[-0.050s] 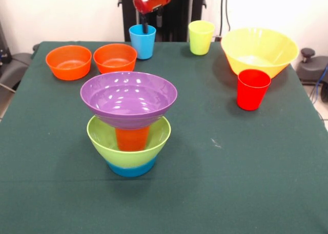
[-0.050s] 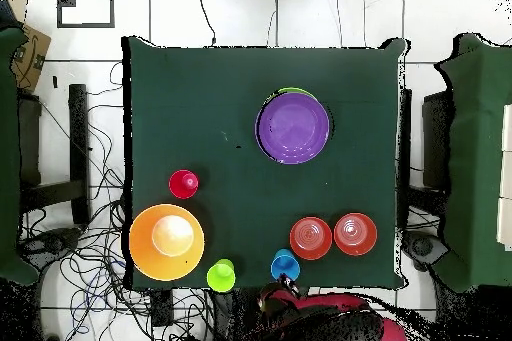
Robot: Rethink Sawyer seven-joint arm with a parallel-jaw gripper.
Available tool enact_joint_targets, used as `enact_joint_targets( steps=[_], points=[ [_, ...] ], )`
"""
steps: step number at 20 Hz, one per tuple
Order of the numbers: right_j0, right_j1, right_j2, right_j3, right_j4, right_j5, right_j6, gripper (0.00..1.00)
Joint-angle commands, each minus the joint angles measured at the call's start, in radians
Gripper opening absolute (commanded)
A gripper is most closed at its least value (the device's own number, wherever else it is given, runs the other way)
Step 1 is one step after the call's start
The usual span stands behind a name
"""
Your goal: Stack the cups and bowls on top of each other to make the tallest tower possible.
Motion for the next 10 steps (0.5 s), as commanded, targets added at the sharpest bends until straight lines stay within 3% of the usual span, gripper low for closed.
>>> enact_joint_targets(
  steps=[1,10],
  points=[
    [0.037,0.031,0.039,-0.105,-0.040,-0.073,0.140,1.00],
    [0.040,0.066,0.035,-0.130,-0.046,-0.088,0.134,1.00]
  ],
)
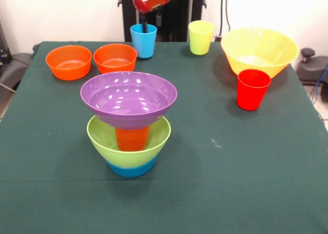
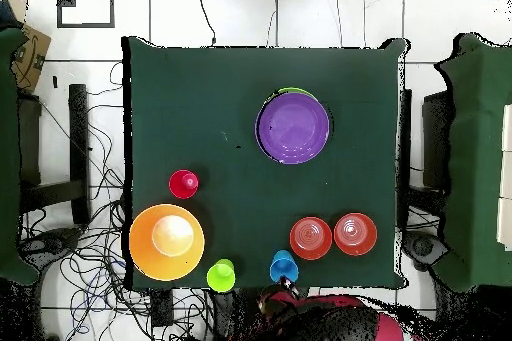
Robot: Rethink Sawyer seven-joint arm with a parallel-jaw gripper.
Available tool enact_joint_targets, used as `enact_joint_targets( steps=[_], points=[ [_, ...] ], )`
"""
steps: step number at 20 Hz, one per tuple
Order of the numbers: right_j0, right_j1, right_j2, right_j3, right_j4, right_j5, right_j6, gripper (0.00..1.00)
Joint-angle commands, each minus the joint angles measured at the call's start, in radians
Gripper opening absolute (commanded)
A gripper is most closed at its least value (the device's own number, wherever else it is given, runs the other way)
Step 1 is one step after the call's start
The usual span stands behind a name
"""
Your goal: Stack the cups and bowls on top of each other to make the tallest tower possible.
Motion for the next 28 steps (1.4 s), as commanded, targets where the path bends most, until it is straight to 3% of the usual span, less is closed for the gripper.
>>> enact_joint_targets(
  steps=[1,17,18,28],
  points=[
    [0.041,0.052,0.043,-0.131,-0.042,-0.081,0.135,1.00],
    [0.048,0.061,0.045,-0.136,-0.036,-0.082,0.127,1.00],
    [0.048,0.060,0.045,-0.136,-0.036,-0.081,0.126,0.00],
    [0.039,0.048,0.061,-0.127,-0.039,-0.059,0.119,0.00]
  ],
)
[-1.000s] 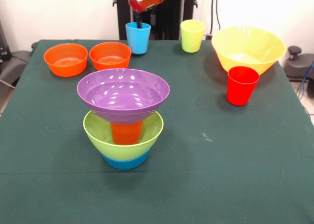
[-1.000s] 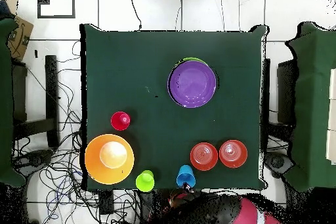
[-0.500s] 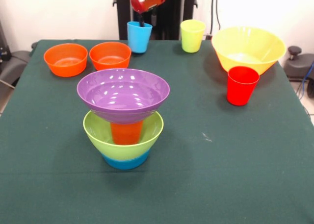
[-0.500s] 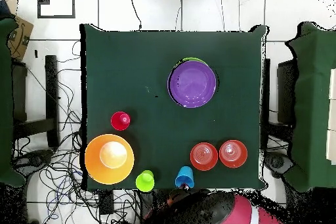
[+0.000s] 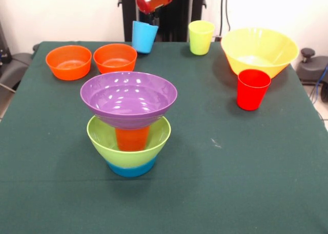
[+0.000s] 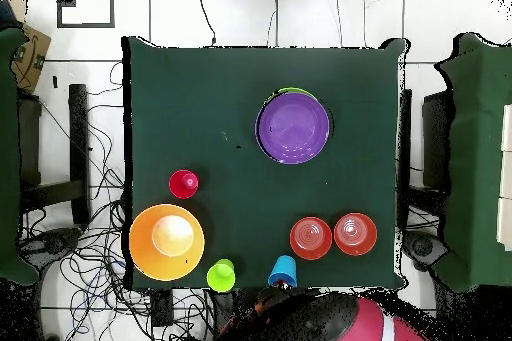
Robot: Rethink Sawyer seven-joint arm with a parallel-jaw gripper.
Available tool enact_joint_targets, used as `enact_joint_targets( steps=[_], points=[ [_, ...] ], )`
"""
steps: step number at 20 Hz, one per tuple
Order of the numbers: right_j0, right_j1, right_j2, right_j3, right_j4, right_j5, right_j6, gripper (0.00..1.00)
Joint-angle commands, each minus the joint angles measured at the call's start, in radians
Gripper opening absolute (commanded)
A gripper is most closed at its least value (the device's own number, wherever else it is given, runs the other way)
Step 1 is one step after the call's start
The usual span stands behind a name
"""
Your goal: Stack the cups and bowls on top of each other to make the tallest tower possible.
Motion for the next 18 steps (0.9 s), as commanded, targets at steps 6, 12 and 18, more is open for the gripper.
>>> enact_joint_targets(
  steps=[6,12,18],
  points=[
    [0.031,0.008,0.070,-0.138,-0.038,0.005,0.111,0.00],
    [0.006,-0.049,0.106,-0.116,-0.048,0.027,0.098,0.00],
    [-0.049,-0.207,0.177,-0.040,-0.045,0.135,0.056,0.00]
  ],
)
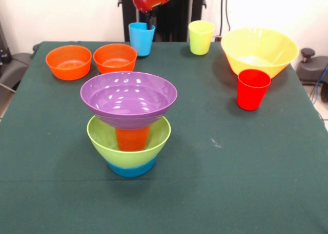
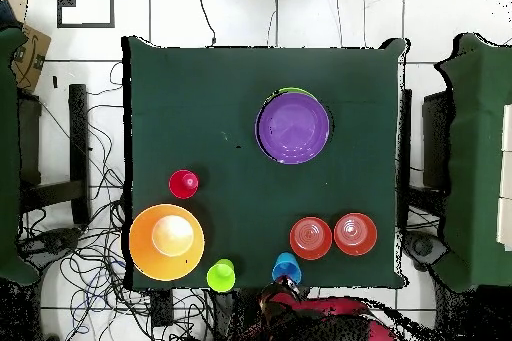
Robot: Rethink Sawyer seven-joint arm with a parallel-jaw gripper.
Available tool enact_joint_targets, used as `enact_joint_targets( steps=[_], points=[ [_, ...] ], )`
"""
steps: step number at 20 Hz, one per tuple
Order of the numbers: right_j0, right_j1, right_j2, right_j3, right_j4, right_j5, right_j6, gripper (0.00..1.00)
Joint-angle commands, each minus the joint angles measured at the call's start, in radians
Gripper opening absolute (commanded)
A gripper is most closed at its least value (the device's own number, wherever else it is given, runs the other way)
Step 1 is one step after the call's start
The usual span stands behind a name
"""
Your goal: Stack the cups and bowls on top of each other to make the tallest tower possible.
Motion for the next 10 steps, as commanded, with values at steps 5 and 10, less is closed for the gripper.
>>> enact_joint_targets(
  steps=[5,10],
  points=[
    [-0.056,-0.167,0.192,-0.027,-0.040,0.144,0.051,0.00],
    [-0.020,-0.131,0.157,-0.051,-0.051,0.105,0.080,0.00]
  ],
)
